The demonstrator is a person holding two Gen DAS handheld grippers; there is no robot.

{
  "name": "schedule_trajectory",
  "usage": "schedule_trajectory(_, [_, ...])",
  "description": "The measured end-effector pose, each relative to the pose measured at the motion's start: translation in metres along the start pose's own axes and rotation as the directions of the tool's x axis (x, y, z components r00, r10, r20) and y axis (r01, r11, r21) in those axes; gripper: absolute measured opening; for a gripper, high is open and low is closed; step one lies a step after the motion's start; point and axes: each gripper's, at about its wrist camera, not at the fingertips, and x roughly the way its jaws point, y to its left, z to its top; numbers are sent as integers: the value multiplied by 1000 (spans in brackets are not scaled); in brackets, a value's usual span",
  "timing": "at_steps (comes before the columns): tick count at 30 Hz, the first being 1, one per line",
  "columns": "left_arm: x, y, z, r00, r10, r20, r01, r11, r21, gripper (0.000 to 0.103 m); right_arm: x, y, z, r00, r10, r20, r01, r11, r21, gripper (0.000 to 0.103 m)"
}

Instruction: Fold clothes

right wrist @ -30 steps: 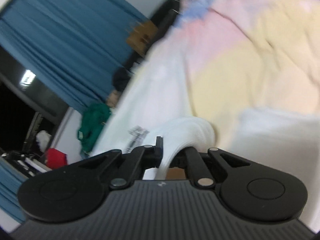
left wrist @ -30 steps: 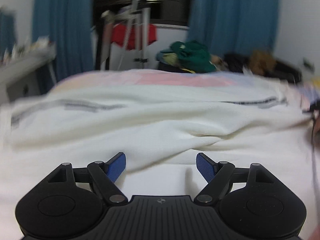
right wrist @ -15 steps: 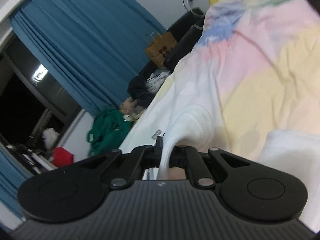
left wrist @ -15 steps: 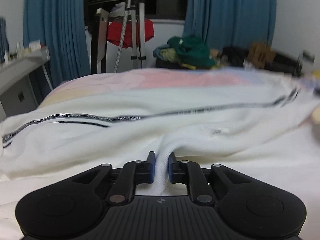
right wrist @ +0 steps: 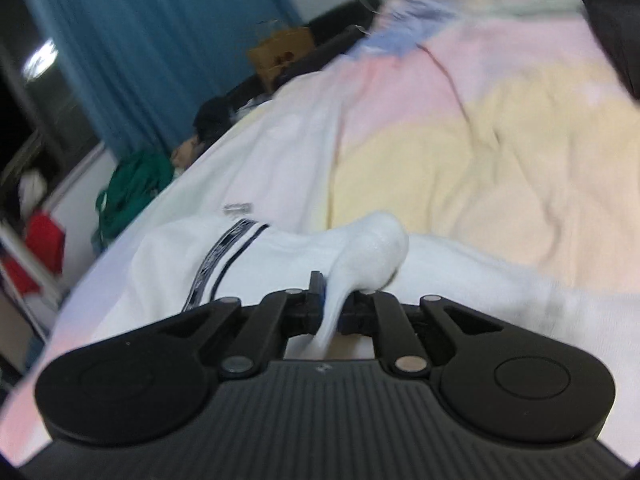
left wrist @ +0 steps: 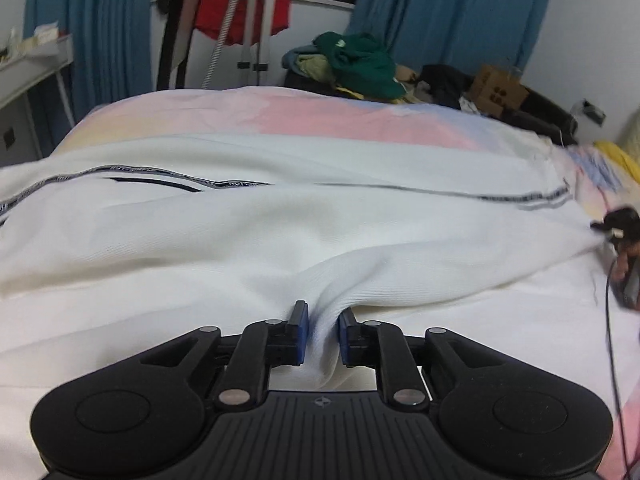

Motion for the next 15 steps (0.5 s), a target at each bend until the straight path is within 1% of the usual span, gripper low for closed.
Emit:
schedule_trajectory(1, [-2, 0, 1, 1000, 10, 7, -10, 1000, -11, 27, -6, 3, 1, 1000, -3, -6, 3, 1000, -27, 13])
schedule_trajectory(2, [-4, -1, 2, 1000, 23, 12, -23, 1000, -18, 29, -14, 5, -1, 1000, -3, -13, 3, 999, -34, 22])
schedule_trajectory(3, [-7, -2, 2, 999, 35, 18, -34, 999, -24, 37, -23, 6, -3, 1000, -4, -19, 3, 999, -43, 33])
schedule_trajectory(4, [-11, -5, 0, 999, 44, 25, -43, 999, -30, 46, -34, 10, -5, 1000, -4, -20, 2, 998, -66, 39])
schedule_trajectory(6, [-24, -11, -5, 997, 57, 42, -56, 998, -40, 52, -56, 18, -8, 1000, 7, -21, -9, 994, -107, 64])
schedule_trajectory(8, [-37, -19, -10, 996, 66, 60, -63, 996, -57, 58, -86, 31, -12, 999, 48, -17, -50, 988, -149, 74])
schedule_trajectory(9, [-45, -23, -13, 995, 68, 71, -64, 996, -60, 64, -102, 38, -14, 997, 70, -16, -72, 983, -171, 79])
schedule_trajectory(10, [-54, -27, -16, 994, 70, 83, -66, 996, -58, 72, -118, 46, -18, 995, 96, -17, -98, 975, -199, 80])
schedule_trajectory(12, [-71, -36, -22, 992, 70, 106, -66, 997, -41, 83, -149, 63, -27, 989, 143, -38, -148, 948, -281, 80])
schedule_trajectory(14, [-88, -43, -27, 991, 50, 123, -48, 999, -23, 87, -177, 76, -39, 981, 182, -63, -192, 910, -367, 80])
schedule_trajectory(15, [-97, -46, -30, 991, 40, 130, -38, 999, -17, 91, -190, 82, -45, 977, 201, -79, -215, 889, -405, 80])
